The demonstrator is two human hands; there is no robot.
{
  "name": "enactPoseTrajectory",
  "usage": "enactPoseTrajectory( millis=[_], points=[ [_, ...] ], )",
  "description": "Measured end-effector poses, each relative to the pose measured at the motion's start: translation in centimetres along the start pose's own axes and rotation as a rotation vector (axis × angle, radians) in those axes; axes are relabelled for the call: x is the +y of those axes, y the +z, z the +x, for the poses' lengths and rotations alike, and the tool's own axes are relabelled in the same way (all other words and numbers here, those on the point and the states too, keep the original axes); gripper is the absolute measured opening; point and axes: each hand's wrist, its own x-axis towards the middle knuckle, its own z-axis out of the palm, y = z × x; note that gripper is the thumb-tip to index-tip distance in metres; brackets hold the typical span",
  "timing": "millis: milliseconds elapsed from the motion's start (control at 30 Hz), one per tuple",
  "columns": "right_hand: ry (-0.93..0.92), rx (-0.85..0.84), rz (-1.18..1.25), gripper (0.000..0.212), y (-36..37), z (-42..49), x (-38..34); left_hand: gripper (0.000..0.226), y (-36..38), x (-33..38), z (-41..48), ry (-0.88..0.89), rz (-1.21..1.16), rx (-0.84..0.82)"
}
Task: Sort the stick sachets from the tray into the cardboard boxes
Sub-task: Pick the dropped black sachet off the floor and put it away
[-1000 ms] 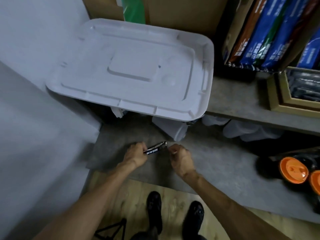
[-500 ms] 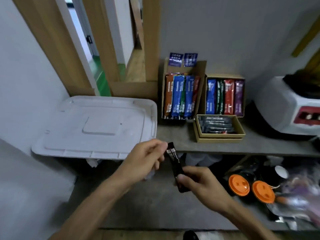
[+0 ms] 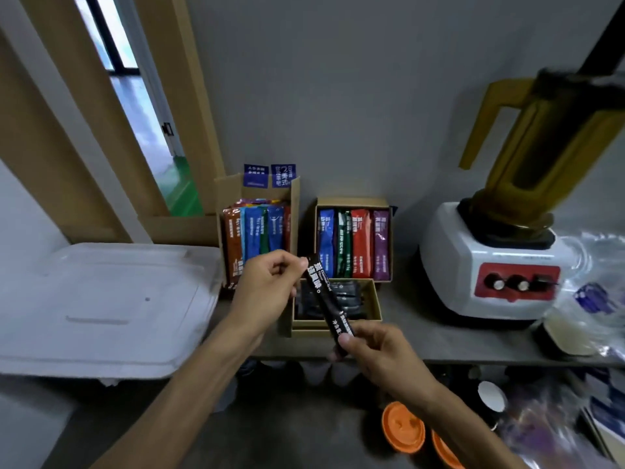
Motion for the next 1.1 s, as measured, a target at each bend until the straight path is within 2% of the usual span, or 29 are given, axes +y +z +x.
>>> enactPoseTrajectory(
  millis=[100,200,267,367,500,600,733,833,933,1033,1100],
  points=[
    [-0.038,0.047,-0.094,0.014,-2.0,1.5,-0.3,0.016,2.1,0.8,0.8,0.055,0.052,0.01],
    [-0.099,0.185,-0.236,0.005,-4.4,4.6,0.2,0.013,4.1,2.3,2.7,0.156,0.17,0.05],
    [-0.093,0.284,-0.243,0.009,-5.4,7.0,-0.3,0.011,5.2,2.9,4.6,0.193,0.217,0.081],
    [-0.054,0.372,-0.319,0.007,-6.0,11.1,-1.0,0.023,6.1,2.6,7.6,0.213,0.352,0.115],
    [0.024,0.478,-0.371,0.011,-6.7,13.9,-0.5,0.033,6.1,0.5,9.7,0.345,0.719,0.027],
    [0.081,0.583,-0.463,0.009,-8.5,13.0,1.1,0.037,6.5,-0.8,10.5,0.457,0.846,-0.058],
    [0.132,0.61,-0.523,0.014,-9.7,12.7,2.4,0.052,8.5,-1.5,11.1,0.621,1.031,-0.126],
    [0.11,0.613,-0.636,0.022,-9.7,13.0,1.9,0.065,9.6,-2.0,12.0,0.701,1.157,-0.185],
    [0.087,0.614,-0.726,0.02,-9.7,12.9,1.6,0.074,10.2,-2.4,12.8,0.757,1.251,-0.238],
    [0.068,0.607,-0.655,0.012,-9.9,12.9,1.3,0.08,10.6,-2.9,13.2,0.758,1.305,-0.265],
    [0.052,0.595,-0.6,0.018,-10.0,12.9,1.2,0.081,10.7,-3.0,13.3,0.771,1.327,-0.261]
  ],
)
